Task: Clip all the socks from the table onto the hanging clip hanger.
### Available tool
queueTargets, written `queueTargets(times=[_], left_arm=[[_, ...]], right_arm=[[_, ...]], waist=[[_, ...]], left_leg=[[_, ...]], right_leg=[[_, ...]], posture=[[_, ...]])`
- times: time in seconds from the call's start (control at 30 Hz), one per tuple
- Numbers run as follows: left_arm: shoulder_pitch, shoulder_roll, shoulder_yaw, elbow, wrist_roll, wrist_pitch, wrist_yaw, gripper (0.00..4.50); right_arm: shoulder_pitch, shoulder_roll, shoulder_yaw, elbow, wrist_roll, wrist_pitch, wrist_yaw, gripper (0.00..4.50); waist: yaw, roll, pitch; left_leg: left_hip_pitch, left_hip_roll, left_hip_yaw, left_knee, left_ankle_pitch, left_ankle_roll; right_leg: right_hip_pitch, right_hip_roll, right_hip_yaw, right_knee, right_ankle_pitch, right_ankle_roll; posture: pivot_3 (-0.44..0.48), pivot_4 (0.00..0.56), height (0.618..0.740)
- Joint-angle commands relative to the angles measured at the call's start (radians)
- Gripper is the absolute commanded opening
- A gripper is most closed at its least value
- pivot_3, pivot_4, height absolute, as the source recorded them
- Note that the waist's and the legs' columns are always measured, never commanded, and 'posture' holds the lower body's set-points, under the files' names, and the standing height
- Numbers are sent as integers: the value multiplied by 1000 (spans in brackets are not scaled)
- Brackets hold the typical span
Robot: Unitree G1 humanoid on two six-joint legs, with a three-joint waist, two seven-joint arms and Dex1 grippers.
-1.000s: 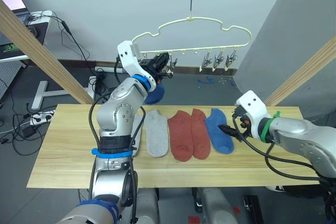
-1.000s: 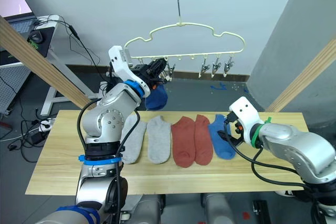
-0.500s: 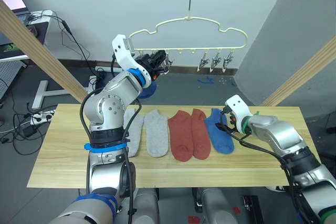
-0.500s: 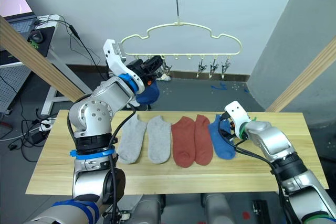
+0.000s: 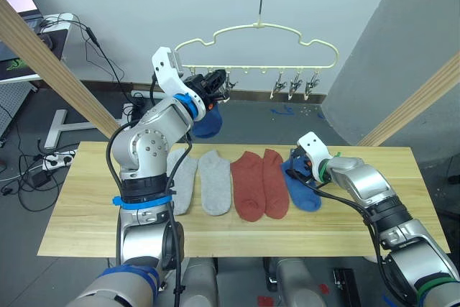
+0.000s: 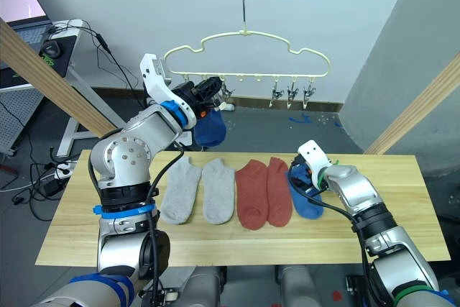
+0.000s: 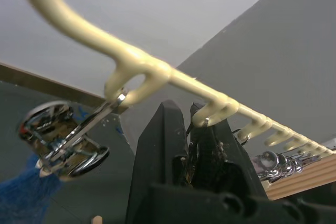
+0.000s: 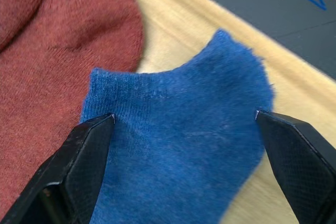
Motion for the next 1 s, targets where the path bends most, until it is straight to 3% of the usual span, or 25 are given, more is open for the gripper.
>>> queueTargets(times=[0.03,0.2,0.3,0.67,1.0], left_arm=[[-43,-5,65,-6,-85,76,43,139],[-71,-10,138,28,-169,178,104,139],[-78,3,144,29,-189,198,108,139],[-105,17,178,51,-235,211,138,139],[-133,38,190,96,-260,219,154,139]], right_arm=[[22,4,-19,4,-20,-14,22,4500],[37,14,-37,1,-34,-13,32,4500],[45,18,-47,-2,-43,-10,36,3923],[40,40,-64,-10,-62,-15,47,36],[-24,-8,-79,-370,-20,148,106,36]], waist=[[0,0,0],[0,0,0],[0,0,0],[0,0,0],[-1,0,0]], left_leg=[[0,0,0,0,0,0],[0,0,0,0,0,0],[1,0,0,0,0,0],[3,0,0,1,1,-1],[2,0,0,0,2,-4]], right_leg=[[0,0,0,0,0,0],[0,0,0,1,0,0],[0,0,0,1,0,0],[0,0,0,5,0,0],[-1,0,0,5,0,0]], posture=[[68,298,740],[75,298,740],[77,295,740],[79,284,740],[62,286,740]])
